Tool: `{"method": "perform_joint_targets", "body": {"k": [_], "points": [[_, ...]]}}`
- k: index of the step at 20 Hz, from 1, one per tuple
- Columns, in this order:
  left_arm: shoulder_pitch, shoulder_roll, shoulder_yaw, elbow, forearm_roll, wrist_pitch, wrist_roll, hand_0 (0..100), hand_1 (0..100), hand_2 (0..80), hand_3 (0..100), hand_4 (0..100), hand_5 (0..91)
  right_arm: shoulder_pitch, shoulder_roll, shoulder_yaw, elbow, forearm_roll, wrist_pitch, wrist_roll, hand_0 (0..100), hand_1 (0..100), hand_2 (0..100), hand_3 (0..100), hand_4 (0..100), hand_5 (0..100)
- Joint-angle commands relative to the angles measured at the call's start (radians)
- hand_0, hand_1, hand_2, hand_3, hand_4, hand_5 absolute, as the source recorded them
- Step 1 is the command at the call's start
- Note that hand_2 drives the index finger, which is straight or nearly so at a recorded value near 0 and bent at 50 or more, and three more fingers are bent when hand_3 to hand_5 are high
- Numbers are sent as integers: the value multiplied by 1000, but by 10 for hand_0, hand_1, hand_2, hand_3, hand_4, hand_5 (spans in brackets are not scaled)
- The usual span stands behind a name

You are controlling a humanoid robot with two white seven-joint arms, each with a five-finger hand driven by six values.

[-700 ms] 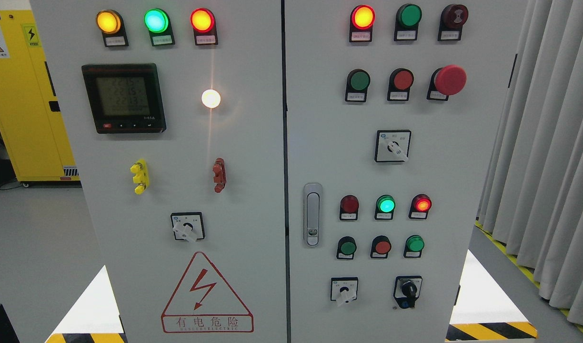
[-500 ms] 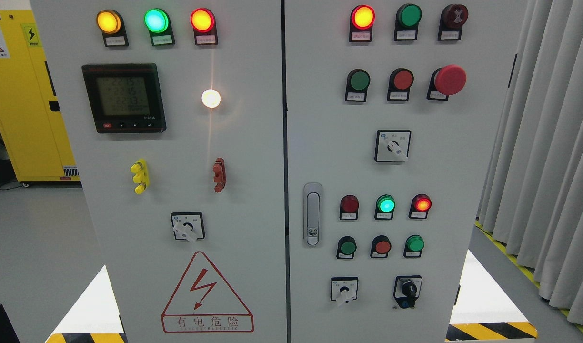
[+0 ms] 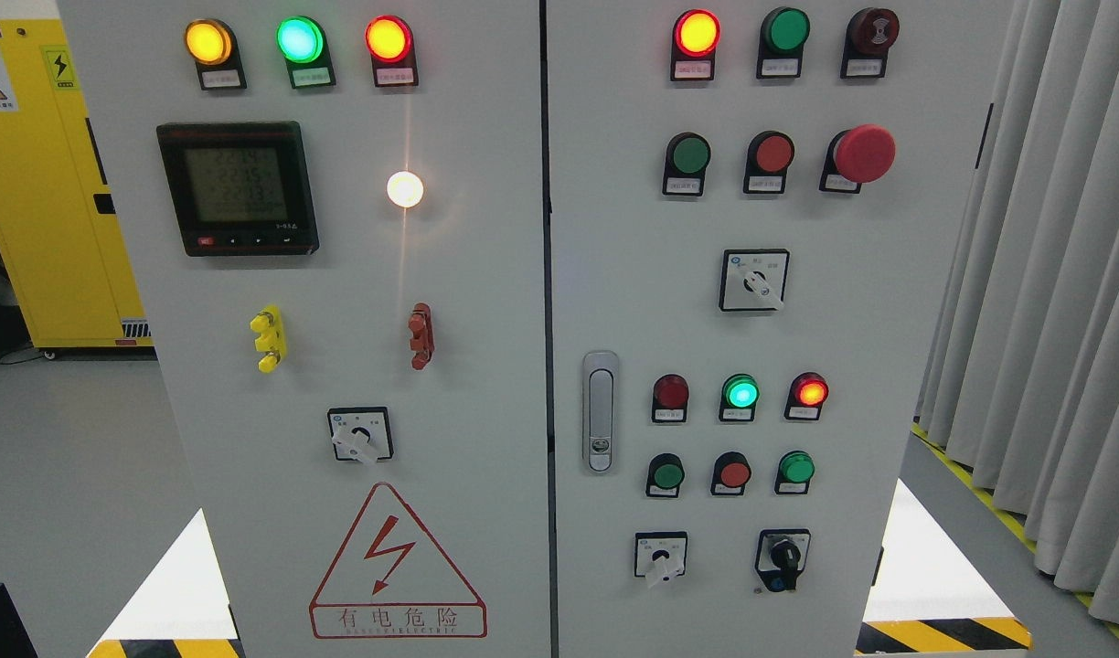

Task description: Press green start button

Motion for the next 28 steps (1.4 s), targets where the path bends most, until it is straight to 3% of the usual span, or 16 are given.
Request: {"method": "perform_joint_targets", "body": {"k": [1,3,4,5,6,8,9,10,11,12,14,17,23,28], "points": [[0,0,0,1,0,1,-1,120,556,0,0,0,0,-3,0,-22,2,94,-2,-26,485,730,0,234,322,211],[0,0,0,-1,0,1,-1,120,556,0,0,0,0,-12,2,-43,5,155,-2,-29,508,749,0,304,380,259],[0,0,0,1,0,1,-1,120,556,0,0,0,0,-24,2,-60,8,215,-2,-31,522,757,0,378,456,320],[1,0,0,1,0,1,-1,120,556,0,0,0,0,-40,2,-81,11,288,-2,-43,515,761,0,431,532,391],[0,0,0,1,0,1,-1,120,556,0,0,0,0,-55,5,-101,11,350,0,-63,502,766,0,435,542,405],[0,0,0,1,0,1,-1,120,556,0,0,0,0,-87,6,-134,9,433,1,-91,480,790,0,538,683,605],[0,0,0,1,0,1,-1,120,556,0,0,0,0,-95,6,-146,5,462,1,-94,474,810,0,618,778,749],[0,0,0,1,0,1,-1,120,556,0,0,0,0,-100,6,-158,3,502,1,-100,468,815,0,624,791,765],[0,0,0,1,0,1,-1,120,556,0,0,0,0,-113,6,-174,2,557,1,-112,491,841,0,732,922,913],[0,0,0,-1,0,1,-1,120,556,0,0,0,0,-132,8,-193,2,623,1,-121,517,857,0,805,955,947],[0,0,0,1,0,1,-1,120,556,0,0,0,0,-182,11,-235,2,729,1,-129,524,865,0,893,1000,987],[0,0,0,-1,0,1,-1,120,556,0,0,0,0,-256,12,-264,8,795,9,-138,554,902,0,934,1000,1000],[0,0,0,1,0,1,-1,120,556,0,0,0,0,-400,3,-281,81,910,75,-138,617,942,0,936,1000,1000],[0,0,0,1,0,1,-1,120,556,0,0,0,0,-471,0,-280,164,924,113,-138,654,960,0,937,1000,1000]]}}
